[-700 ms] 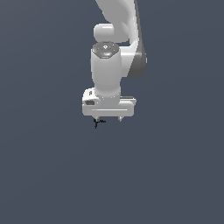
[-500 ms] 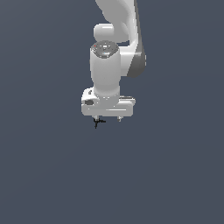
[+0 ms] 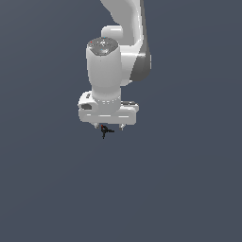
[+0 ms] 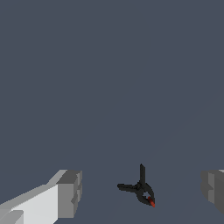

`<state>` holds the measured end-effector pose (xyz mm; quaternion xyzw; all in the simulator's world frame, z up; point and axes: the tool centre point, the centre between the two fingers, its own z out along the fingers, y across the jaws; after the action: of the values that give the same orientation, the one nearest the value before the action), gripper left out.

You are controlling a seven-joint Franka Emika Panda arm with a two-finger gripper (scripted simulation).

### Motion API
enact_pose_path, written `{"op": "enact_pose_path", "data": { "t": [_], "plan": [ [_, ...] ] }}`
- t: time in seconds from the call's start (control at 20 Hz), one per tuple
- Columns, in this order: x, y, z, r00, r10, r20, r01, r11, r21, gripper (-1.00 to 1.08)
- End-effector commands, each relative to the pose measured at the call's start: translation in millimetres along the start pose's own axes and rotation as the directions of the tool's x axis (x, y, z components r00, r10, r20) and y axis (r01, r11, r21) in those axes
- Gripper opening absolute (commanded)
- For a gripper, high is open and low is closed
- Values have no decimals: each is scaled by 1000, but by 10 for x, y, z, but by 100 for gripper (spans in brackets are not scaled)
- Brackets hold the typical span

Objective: Pick up the object and move it to a goal position.

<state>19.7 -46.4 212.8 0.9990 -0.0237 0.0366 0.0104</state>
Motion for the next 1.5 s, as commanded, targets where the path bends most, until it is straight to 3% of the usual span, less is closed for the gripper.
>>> {"op": "enact_pose_path", "data": {
  "t": [0.0,0.75,1.1,1.45],
  "plan": [
    [-11,4,19,1000,-8,1,8,1000,0,100],
    [-314,188,475,979,-203,23,203,979,5,100],
    [-599,310,815,933,-358,36,357,934,18,100],
    [-908,407,1118,864,-501,44,500,865,37,100]
  ]
}}
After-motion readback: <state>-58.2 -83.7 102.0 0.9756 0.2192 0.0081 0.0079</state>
